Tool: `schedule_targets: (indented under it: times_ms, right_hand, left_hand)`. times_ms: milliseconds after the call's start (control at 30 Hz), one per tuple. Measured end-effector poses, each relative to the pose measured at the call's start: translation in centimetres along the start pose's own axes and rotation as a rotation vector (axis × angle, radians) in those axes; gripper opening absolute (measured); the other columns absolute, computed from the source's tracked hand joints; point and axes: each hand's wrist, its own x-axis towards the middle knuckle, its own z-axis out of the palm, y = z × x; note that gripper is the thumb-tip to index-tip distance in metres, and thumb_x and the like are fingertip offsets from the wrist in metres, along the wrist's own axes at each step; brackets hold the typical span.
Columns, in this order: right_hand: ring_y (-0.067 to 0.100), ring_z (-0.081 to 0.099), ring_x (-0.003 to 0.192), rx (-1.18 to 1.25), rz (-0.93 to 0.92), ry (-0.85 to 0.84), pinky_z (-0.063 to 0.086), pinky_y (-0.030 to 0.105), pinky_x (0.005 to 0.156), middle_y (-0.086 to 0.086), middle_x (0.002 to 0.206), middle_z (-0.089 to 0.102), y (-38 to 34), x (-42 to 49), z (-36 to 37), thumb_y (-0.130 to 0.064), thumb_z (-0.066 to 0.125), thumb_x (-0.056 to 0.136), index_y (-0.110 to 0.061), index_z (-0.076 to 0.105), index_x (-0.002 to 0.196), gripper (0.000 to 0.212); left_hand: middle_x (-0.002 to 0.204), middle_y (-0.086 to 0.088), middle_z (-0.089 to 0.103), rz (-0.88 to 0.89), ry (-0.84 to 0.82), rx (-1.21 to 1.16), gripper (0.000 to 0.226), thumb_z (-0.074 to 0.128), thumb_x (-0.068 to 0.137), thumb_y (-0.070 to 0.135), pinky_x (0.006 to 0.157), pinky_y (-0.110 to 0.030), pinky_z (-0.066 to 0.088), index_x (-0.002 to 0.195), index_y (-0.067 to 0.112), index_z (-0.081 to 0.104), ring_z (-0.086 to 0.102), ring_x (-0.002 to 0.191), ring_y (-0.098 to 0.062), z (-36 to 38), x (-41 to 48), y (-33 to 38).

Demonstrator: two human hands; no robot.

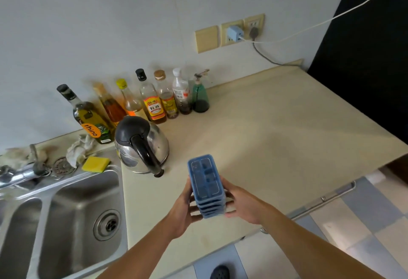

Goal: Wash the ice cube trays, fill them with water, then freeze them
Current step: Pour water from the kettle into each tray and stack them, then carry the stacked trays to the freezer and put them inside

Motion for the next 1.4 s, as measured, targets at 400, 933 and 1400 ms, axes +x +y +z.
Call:
schedule_targets:
  times_ms: [400,933,1400]
  right_hand:
    - [0.022,0.066,0.119,0.107,-0.034,0.231,0.047,0.051,0.11,0.0,0.129,0.069,-0.7,-8.9,-19.5,-0.094,0.054,0.064,-0.028,0.065,0.13,0.094]
    - [0.028,0.061,0.124,0.174,-0.108,0.28,0.044,0.056,0.112,0.002,0.135,0.063,-1.5,-20.0,-46.7,-0.087,0.053,0.077,-0.033,0.058,0.138,0.082]
    - [0.016,0.064,0.12,0.223,-0.088,0.318,0.057,0.04,0.091,-0.011,0.128,0.067,-2.4,-15.0,-58.2,-0.094,0.065,0.06,-0.043,0.057,0.131,0.088]
  left_hand:
    - [0.109,0.006,0.076,-0.007,-0.167,0.115,0.061,0.048,0.08,0.086,0.079,-0.039,0.06,0.106,0.04,0.078,0.073,0.105,-0.023,21.2,6.7,4.2]
    - [0.105,-0.001,0.077,0.009,-0.199,0.12,0.069,0.051,0.079,0.086,0.077,-0.04,0.061,0.111,0.031,0.077,0.074,0.101,-0.028,50.0,13.6,7.3]
    - [0.114,-0.001,0.074,-0.044,-0.217,0.097,0.068,0.047,0.08,0.081,0.083,-0.043,0.06,0.118,0.03,0.071,0.073,0.104,-0.025,57.5,22.6,10.8]
